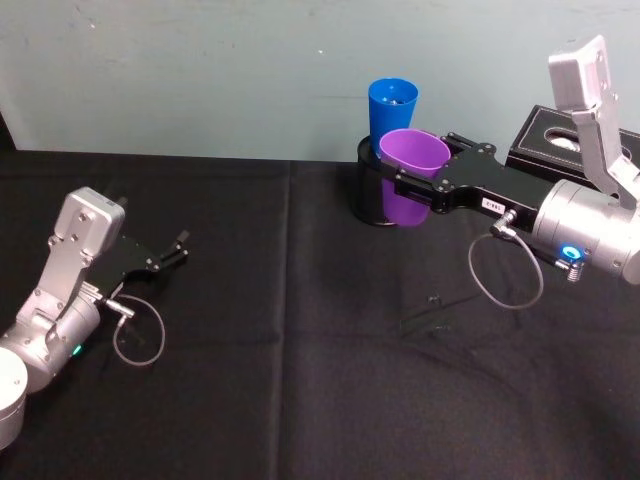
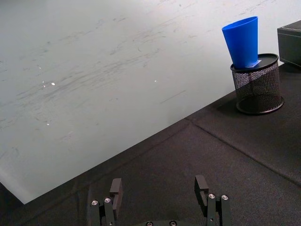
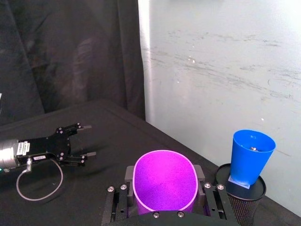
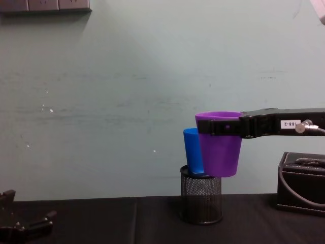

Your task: Pick up one cup with a gripper and tap it against the other cup.

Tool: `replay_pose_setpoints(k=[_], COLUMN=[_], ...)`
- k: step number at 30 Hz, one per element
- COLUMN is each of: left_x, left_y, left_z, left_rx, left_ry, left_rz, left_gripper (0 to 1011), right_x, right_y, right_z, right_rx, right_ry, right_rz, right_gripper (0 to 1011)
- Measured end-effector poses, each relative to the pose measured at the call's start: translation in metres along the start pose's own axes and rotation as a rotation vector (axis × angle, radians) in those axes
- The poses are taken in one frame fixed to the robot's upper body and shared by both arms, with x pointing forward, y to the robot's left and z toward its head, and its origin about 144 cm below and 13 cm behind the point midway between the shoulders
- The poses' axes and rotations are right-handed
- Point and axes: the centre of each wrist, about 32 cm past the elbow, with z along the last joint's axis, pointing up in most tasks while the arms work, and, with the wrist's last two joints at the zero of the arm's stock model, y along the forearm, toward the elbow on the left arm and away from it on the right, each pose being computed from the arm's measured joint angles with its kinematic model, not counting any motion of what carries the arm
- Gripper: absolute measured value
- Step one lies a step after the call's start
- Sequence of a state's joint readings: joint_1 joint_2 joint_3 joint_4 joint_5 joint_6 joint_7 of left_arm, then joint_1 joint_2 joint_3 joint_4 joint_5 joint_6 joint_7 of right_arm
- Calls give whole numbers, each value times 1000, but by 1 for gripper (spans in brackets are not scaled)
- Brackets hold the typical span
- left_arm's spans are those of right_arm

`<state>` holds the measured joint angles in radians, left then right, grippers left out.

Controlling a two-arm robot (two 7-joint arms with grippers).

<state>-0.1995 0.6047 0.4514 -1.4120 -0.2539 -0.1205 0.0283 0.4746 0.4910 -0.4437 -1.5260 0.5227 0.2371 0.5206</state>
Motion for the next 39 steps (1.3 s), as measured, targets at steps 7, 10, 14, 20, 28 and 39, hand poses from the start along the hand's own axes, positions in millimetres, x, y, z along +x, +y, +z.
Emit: replay_pose_setpoints(k=[7, 10, 14, 20, 28, 39], left_x=[0, 0, 0, 0, 0, 0], left_y=[0, 0, 0, 0, 0, 0], left_z=[0, 0, 0, 0, 0, 0], left_rx=[0, 0, 0, 0, 0, 0], left_ry=[0, 0, 0, 0, 0, 0], left_rz=[0, 0, 0, 0, 0, 0], left_gripper=[1004, 1005, 1005, 1005, 1005, 1005], right_x=[0, 0, 0, 3, 9, 23], right_y=[0, 0, 0, 2, 10, 32], right_z=[0, 0, 0, -4, -8, -5], right_rx=[0, 0, 0, 8, 18, 24], right_ry=[0, 0, 0, 4, 34, 59], right_rz=[0, 0, 0, 6, -1, -44], right_gripper=[720, 720, 720, 720, 720, 720])
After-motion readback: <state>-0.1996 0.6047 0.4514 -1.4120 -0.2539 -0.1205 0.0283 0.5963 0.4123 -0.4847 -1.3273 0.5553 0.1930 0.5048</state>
